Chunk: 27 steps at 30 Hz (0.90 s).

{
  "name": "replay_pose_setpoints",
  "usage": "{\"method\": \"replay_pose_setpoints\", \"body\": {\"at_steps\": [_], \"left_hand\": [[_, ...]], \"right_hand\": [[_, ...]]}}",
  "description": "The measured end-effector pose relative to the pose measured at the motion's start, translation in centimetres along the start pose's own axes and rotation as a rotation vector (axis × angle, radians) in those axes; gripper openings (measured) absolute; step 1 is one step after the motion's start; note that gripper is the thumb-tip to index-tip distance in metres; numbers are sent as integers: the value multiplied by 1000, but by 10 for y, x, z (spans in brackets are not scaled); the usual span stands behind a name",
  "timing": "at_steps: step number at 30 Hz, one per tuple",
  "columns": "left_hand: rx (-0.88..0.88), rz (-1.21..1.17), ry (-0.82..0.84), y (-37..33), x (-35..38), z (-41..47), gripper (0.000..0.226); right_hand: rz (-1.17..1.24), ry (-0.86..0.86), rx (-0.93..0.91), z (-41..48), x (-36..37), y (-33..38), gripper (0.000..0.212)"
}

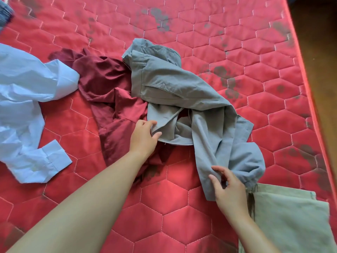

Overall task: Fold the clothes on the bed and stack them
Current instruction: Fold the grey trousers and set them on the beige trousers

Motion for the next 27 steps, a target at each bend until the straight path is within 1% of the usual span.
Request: {"method": "replay_pose_setpoints", "body": {"at_steps": [4, 6, 9, 11, 13, 14, 15, 17, 18, 20, 21, 22, 23, 24, 26, 27], "left_hand": [[-27, -91, -72, 1, -6, 5, 16], [-38, -185, -91, 4, -19, -7, 10], [-75, -307, -42, 12, -37, -37, 8], [-70, -274, 1, 19, -48, -61, 9], [-60, -204, 18, 28, -60, -85, 10], [-70, -186, 23, 34, -64, -95, 9], [-89, -181, 29, 42, -67, -106, 8], [-142, -194, 41, 56, -71, -124, 8], [-165, -202, 41, 62, -73, -132, 9], [-195, -216, 30, 73, -76, -142, 9], [-209, -228, 24, 77, -77, -145, 9], [-222, -243, 18, 82, -77, -148, 10], [-227, -251, 13, 85, -78, -150, 11], [-218, -248, 5, 87, -78, -151, 12], [-162, -228, -15, 83, -80, -150, 13], [-135, -225, -21, 79, -80, -149, 14]], "right_hand": [[-32, -13, -15, -1, 1, 0, 23], [-45, -13, -30, -5, -1, 5, 23], [-83, -17, -62, -13, -6, 25, 29], [-165, -19, -57, -13, -7, 43, 35], [-314, -66, -75, -8, -7, 68, 43], [-343, -82, -108, -3, -4, 85, 46], [-319, -80, -170, 2, 2, 105, 49], [-239, -18, -326, 15, 27, 146, 54], [-252, 37, -393, 21, 47, 162, 59], [-410, 194, -460, 30, 95, 179, 73], [-522, 268, -445, 35, 117, 176, 79], [-606, 315, -413, 39, 132, 169, 80], [-644, 339, -374, 44, 142, 160, 73], [-625, 345, -342, 47, 145, 152, 58], [-449, 323, -296, 51, 138, 146, 23], [-339, 316, -277, 50, 130, 144, 15]]}}
Point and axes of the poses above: each hand's wrist, its own z-axis towards the middle knuckle, its own x-axis out of the palm, y = z × x, the point moved 9 cm from there along z, towards the middle knuckle, and after that the axes turned 4 degrees about -y, right-handed, at the moved point
